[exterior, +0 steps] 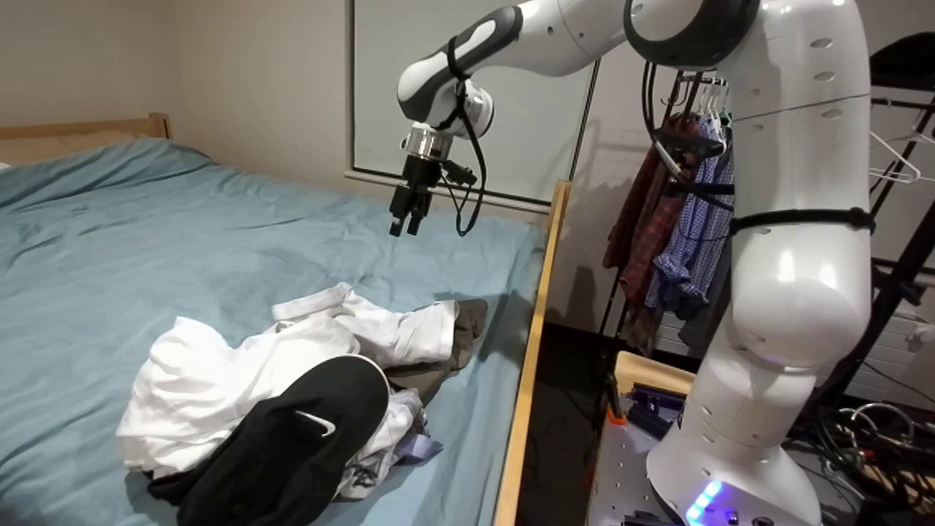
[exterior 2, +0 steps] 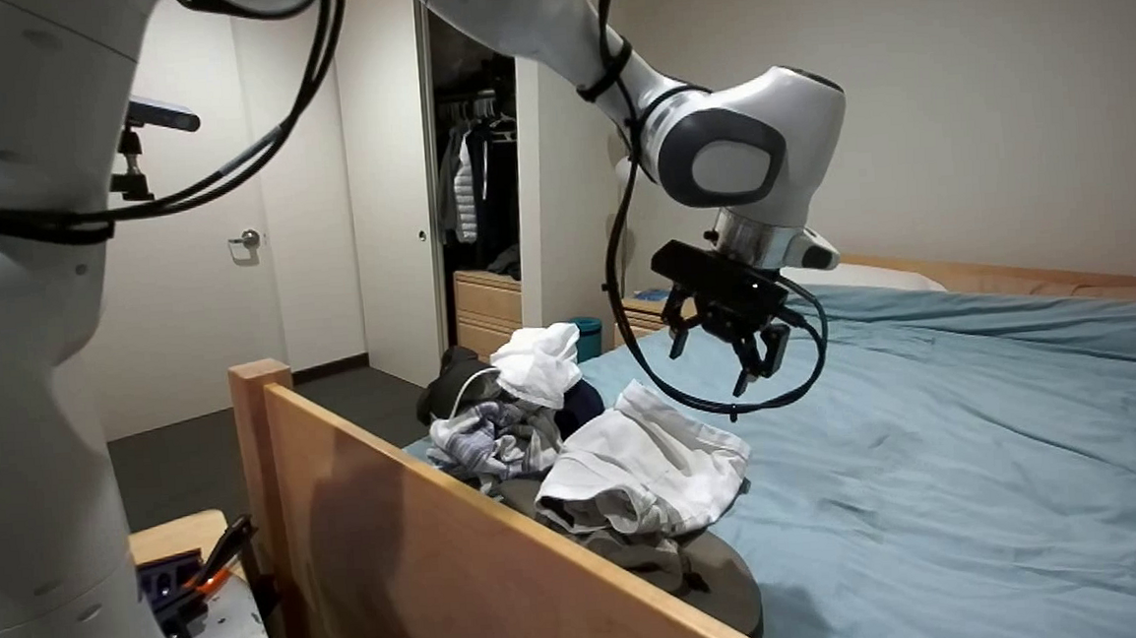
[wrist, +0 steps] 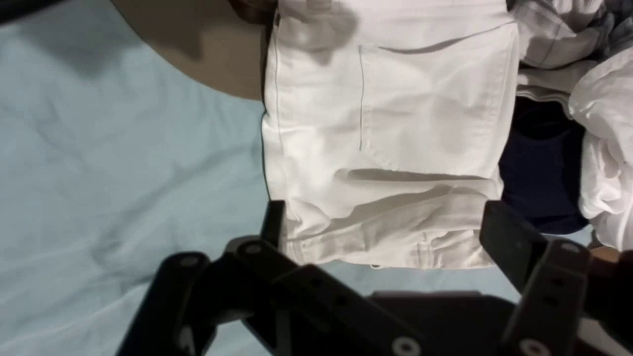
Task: Move the white clothing on the right to the left
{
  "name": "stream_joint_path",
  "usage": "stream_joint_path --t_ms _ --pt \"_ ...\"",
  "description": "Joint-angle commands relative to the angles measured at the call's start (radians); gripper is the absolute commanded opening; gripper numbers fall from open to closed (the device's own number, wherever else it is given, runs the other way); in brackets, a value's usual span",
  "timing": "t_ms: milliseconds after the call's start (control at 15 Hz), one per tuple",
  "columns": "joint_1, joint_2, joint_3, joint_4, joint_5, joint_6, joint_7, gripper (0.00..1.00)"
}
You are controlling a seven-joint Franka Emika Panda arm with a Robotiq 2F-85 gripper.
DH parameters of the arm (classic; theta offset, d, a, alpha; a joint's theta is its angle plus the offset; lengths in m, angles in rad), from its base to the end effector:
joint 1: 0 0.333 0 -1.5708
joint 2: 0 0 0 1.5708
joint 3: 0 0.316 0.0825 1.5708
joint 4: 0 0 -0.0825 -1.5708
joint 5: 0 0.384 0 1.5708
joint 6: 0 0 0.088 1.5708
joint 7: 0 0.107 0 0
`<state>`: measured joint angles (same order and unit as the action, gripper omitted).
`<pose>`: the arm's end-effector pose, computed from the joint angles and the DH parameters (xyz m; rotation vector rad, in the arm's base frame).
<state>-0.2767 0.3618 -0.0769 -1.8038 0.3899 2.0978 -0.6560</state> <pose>0.6040 -0.1997 0.3429 -2.8397 -0.1388 -0.1297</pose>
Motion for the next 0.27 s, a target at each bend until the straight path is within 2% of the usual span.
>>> stream_joint_path --t_ms 0,200 --pt "-0.004 0.0 0.009 -0.002 -0.013 -0.002 0.017 1.0" --pt "-0.005 0.002 0.011 0.0 -0.012 -0.002 0.017 1.0"
